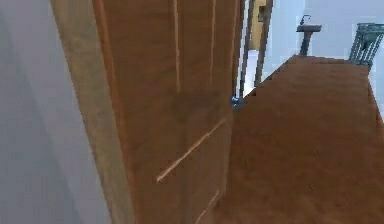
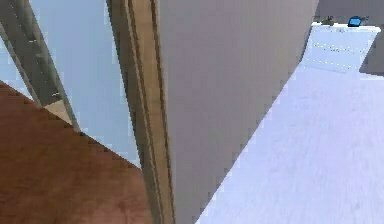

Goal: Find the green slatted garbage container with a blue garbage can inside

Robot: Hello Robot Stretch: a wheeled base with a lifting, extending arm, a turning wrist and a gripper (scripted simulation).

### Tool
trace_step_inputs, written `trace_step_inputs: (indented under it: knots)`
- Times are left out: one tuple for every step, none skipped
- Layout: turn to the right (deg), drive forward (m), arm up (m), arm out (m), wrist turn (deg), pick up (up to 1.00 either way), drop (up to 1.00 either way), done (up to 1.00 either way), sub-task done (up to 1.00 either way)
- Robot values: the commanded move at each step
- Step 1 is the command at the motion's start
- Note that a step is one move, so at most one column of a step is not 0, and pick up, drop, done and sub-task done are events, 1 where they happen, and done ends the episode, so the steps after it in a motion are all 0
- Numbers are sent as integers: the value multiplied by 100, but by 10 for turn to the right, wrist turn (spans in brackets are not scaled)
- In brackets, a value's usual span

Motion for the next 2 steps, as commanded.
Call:
trace_step_inputs:
  knots:
    - [150, 0, 0, 0, 0, 0, 0, 0, 0]
    - [0, 45, 0, 0, 0, 0, 0, 0, 0]
